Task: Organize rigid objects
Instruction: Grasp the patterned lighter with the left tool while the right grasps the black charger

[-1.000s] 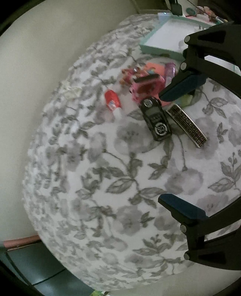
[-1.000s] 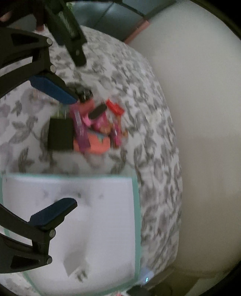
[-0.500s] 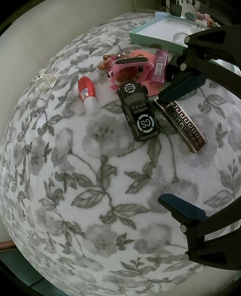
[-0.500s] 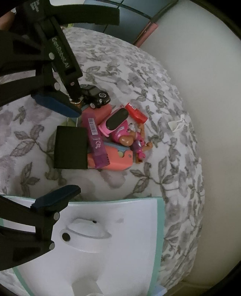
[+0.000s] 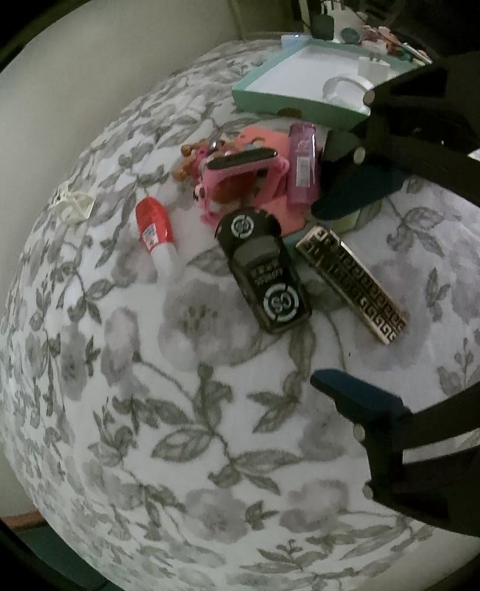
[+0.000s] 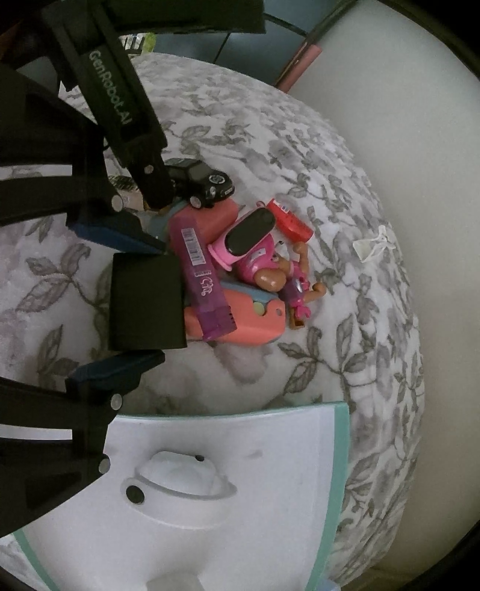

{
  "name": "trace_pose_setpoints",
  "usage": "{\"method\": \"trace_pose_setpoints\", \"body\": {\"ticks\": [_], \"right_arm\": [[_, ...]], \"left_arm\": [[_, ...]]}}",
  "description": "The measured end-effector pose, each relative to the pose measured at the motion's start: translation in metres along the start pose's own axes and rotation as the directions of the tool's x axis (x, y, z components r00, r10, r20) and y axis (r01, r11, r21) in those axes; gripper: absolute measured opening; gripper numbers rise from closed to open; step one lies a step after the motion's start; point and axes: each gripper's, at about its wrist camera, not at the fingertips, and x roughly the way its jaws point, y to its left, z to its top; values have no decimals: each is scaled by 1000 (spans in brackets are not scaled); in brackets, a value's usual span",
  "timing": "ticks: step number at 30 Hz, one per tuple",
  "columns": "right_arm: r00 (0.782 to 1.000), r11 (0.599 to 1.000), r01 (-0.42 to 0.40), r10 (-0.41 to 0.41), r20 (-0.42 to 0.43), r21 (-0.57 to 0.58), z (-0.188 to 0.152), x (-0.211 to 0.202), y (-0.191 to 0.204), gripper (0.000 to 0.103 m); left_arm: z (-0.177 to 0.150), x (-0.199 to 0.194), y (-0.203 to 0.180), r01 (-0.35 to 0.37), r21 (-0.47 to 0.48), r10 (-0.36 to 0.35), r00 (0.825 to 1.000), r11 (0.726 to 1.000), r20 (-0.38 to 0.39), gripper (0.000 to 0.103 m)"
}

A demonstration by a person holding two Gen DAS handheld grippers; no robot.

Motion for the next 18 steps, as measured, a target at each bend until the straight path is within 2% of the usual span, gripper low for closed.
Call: {"method": "trace_pose_setpoints", "body": {"ticks": [4, 6, 7, 11, 13, 15, 18], "right_arm": [[1000, 1000, 13, -13, -4, -11, -1, -1, 0, 54], [1000, 1000, 21, -22, -8, -18, -1, -1, 1, 54], [1000, 999, 25, -26, -8, -24, -1, -1, 1, 54], [1000, 1000, 18, -19, -15, -13, -1, -2, -3, 54], [1000, 1000, 8, -8, -16, 15, -1, -4, -7, 54], [1000, 999, 1, 0, -18, 39, -2, -5, -11, 54], [1000, 999, -7, 8, -22, 53, -3, -6, -12, 54]], "left_arm": [[-1, 5, -8, 23, 6, -23, 1000, 1000, -9, 69], [-1, 7, -7, 32, -1, -32, 999, 999, -18, 58], [-1, 8, -7, 31, -3, -31, 999, 1000, -21, 57], [-1, 12, -1, 12, -3, -12, 999, 1000, -38, 42], [-2, 14, -6, -15, 25, 16, 999, 1000, -33, 39], [-3, 16, -12, -27, 51, 28, 999, 998, -26, 30], [-5, 15, -14, -37, 65, 39, 999, 997, -20, 27]]}}
